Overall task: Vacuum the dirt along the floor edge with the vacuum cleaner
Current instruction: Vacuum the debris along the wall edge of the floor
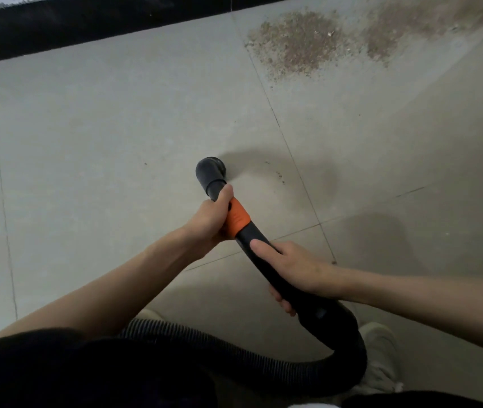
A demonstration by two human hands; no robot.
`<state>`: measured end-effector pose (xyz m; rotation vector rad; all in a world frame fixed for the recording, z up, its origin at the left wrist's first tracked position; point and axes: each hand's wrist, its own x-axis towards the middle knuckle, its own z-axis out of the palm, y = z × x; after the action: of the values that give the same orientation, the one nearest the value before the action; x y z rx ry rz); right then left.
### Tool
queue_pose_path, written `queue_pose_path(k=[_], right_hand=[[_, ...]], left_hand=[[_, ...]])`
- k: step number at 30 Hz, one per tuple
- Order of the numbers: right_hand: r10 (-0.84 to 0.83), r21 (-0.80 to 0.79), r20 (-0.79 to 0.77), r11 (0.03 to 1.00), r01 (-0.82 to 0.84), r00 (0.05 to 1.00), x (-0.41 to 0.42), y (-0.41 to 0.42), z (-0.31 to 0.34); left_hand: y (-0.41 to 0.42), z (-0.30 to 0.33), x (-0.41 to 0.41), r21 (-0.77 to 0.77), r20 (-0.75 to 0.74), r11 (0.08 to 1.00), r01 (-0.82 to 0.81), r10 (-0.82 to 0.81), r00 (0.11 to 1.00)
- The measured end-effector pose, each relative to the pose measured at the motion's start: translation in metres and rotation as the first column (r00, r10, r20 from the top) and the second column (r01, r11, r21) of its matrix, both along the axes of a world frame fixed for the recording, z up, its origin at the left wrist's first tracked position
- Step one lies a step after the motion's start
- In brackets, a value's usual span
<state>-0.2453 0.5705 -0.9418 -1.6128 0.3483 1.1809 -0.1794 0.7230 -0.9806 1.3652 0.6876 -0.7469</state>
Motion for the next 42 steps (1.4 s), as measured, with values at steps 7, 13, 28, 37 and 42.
queue_pose_path(k=[7, 13, 28, 37, 42], right_hand=[[-0.179, -0.04, 0.074, 0.982, 0.183, 0.981, -0.031, -0.025, -0.003], [-0.242, -0.071, 0.167, 0.964, 0.257, 0.956, -0.02, -0.042, -0.007], [-0.428, -0.034, 0.061, 0.902, 0.43, 0.902, -0.054, -0.072, -0.004], [-0.393, 0.007, -0.019, 0.92, 0.393, 0.92, -0.068, -0.074, 0.006], [-0.379, 0.003, -0.032, 0.925, 0.379, 0.925, -0.069, -0.067, 0.003]], left_hand=[[-0.036, 0.0, -0.002, -0.053, 0.025, 0.982, 0.184, -0.183, 0.983], [-0.062, 0.003, 0.019, -0.002, 0.1, 0.97, 0.241, -0.24, 0.966], [-0.104, 0.008, -0.006, -0.089, 0.11, 0.929, 0.36, -0.35, 0.93], [-0.1, 0.009, -0.022, -0.138, 0.068, 0.927, 0.348, -0.342, 0.937], [-0.089, 0.005, -0.027, -0.14, 0.056, 0.94, 0.312, -0.307, 0.95]])
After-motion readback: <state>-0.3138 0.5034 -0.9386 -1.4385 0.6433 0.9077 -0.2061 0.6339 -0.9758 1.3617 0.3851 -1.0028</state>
